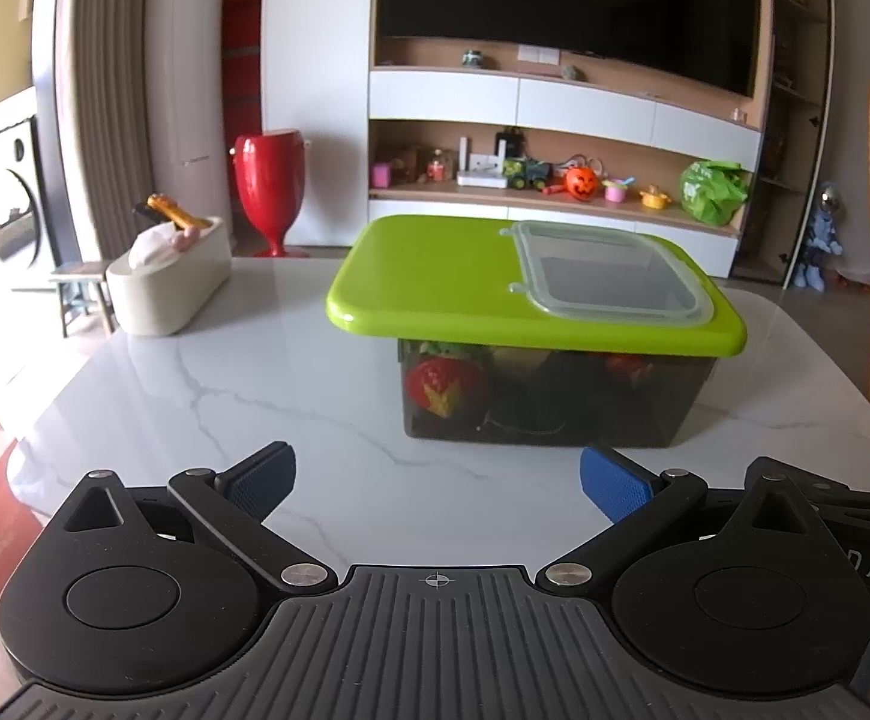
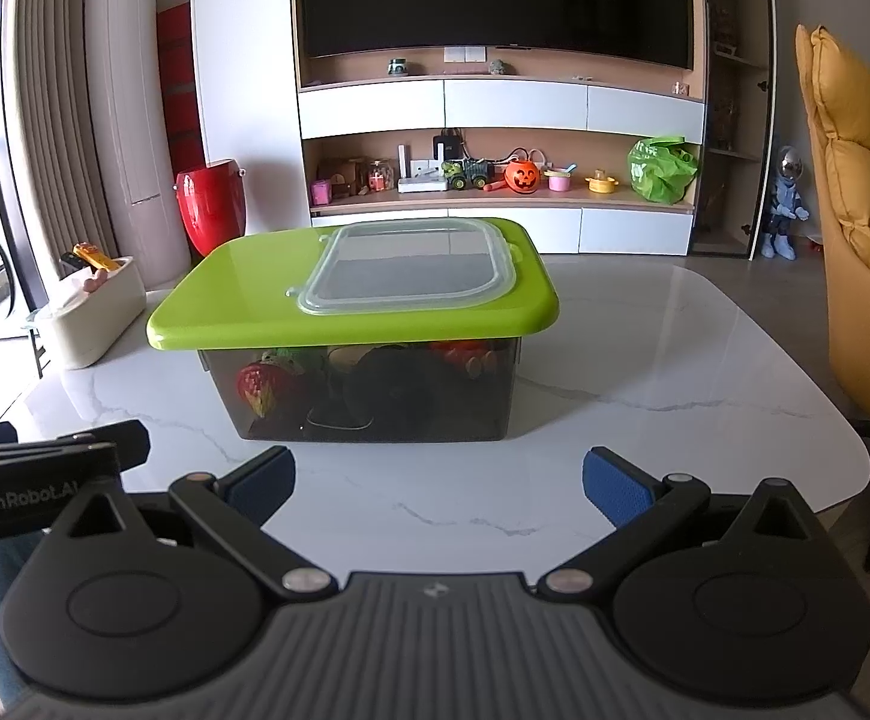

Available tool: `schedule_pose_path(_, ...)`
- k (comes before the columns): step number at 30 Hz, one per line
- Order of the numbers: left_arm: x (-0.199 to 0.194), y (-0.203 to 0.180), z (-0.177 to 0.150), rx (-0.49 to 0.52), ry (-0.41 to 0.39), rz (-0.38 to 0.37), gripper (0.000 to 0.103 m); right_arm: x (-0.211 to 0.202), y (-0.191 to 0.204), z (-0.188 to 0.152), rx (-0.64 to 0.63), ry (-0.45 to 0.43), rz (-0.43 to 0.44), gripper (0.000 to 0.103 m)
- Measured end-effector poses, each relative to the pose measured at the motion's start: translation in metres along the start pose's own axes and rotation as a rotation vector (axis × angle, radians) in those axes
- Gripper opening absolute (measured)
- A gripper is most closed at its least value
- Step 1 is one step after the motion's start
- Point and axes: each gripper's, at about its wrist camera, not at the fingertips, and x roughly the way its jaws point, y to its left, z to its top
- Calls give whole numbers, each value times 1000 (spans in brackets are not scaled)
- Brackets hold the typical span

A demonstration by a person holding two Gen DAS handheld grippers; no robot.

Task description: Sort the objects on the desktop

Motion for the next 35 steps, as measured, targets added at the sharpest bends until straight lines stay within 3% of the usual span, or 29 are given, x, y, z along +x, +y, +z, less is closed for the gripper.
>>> schedule_pose_path(21,3,-1,-1,1,6,-2,103,2,2,0,-5,6,1,103)
schedule_pose_path(30,-7,-11,-5,73,-98,61,103,3,4,-1,-7,8,2,103)
schedule_pose_path(35,-9,-13,-4,83,-114,69,103,3,4,-1,-5,10,6,103)
